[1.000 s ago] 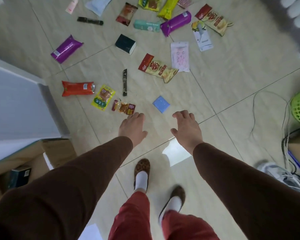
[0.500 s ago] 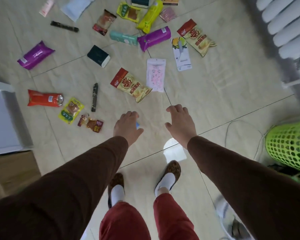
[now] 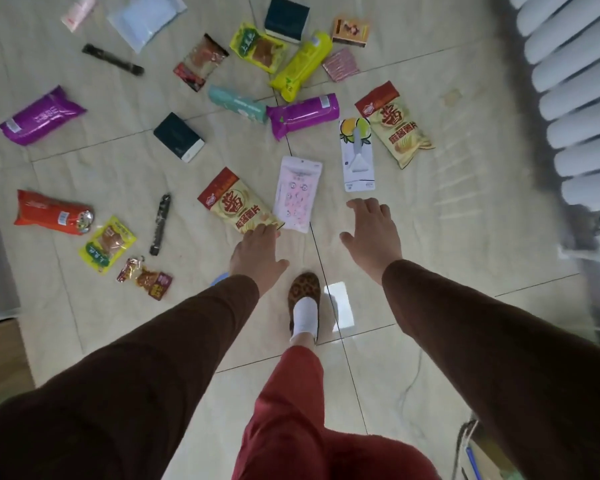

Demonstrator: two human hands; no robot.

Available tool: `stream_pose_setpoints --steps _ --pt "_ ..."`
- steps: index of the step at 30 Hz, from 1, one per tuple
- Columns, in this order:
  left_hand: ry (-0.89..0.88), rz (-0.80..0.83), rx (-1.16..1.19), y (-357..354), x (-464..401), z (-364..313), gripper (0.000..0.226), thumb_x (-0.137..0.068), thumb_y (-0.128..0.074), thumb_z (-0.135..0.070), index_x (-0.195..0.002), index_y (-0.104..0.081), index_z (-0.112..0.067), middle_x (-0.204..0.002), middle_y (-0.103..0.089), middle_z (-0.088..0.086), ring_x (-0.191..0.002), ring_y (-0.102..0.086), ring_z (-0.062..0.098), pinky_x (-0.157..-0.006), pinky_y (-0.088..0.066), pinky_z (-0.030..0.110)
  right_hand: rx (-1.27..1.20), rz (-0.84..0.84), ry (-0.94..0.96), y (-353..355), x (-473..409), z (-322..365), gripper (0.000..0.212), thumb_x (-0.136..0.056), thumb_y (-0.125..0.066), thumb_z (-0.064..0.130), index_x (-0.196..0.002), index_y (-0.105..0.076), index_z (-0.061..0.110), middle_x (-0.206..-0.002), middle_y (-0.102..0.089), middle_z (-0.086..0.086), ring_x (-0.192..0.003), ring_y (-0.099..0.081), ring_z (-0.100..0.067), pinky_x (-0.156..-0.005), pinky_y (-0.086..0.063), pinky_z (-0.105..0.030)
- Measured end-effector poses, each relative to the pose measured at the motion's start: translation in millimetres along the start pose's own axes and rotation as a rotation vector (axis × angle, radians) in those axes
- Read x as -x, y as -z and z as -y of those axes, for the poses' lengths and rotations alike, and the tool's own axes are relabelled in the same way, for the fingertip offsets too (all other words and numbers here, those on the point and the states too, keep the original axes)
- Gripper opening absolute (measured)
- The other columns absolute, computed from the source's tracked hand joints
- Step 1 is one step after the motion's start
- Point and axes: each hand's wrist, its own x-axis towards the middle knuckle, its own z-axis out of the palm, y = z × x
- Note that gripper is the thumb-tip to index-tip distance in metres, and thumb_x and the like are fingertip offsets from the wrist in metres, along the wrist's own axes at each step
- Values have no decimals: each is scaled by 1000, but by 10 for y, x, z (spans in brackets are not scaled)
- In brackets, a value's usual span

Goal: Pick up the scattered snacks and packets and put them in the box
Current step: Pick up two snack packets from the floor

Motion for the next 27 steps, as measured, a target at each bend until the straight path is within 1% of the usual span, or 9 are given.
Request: stream_pose_setpoints --steps 5,8,13,19,21,24,27 --pt "3 -3 20 31 -682 -250 52 -84 -72 -30 -127 -48 -13 -124 -51 8 -117 -50 29 -96 -44 42 18 2 -32 165 -737 -294 58 -87 -67 22 -141 -46 15 -134 -50 -10 -121 -44 -32 -95 -45 -42" --pt "32 5 33 -26 -1113 -462 54 -85 -71 -30 -130 -48 -12 -126 -51 9 -117 -49 29 -97 -43 41 29 5 -25 230 -1179 -542 58 -88 -67 22 -141 -46 16 -136 -50 -9 -123 -44 -32 -96 -45 -43" --pt "69 18 68 -295 -1894 -911 59 -85 -70 -34 -133 -46 -11 -130 -48 9 -122 -46 30 -99 -42 42 67 9 -7 289 -1935 -1080 54 -90 -66 22 -139 -47 12 -134 -50 -11 -123 -44 -34 -97 -44 -44" --pt "149 -41 164 -723 -2870 -1436 59 -83 -73 -29 -131 -45 -9 -129 -48 11 -121 -46 31 -98 -43 44 141 24 3 197 -2794 -1790 49 -88 -65 22 -133 -49 8 -130 -52 -15 -118 -45 -37 -94 -43 -46" --pt "192 -44 190 -902 -3173 -1533 60 -82 -75 -30 -128 -45 -9 -127 -48 11 -119 -47 30 -97 -44 42 139 28 -23 117 -3051 -2009 51 -89 -65 24 -134 -48 7 -130 -52 -16 -119 -46 -37 -94 -43 -47" --pt "249 -44 208 -1154 -3588 -1586 64 -81 -76 -37 -127 -44 -6 -126 -49 13 -119 -48 31 -99 -43 40 120 24 -77 -19 -3420 -2276 58 -87 -67 30 -135 -45 6 -131 -50 -17 -120 -45 -37 -96 -44 -48" --pt "302 -29 208 -1340 -3898 -1594 72 -81 -75 -45 -131 -42 -5 -128 -48 12 -120 -48 29 -99 -41 37 88 35 -130 -158 -3716 -2439 61 -91 -63 33 -139 -39 5 -134 -47 -19 -122 -44 -39 -98 -44 -49"
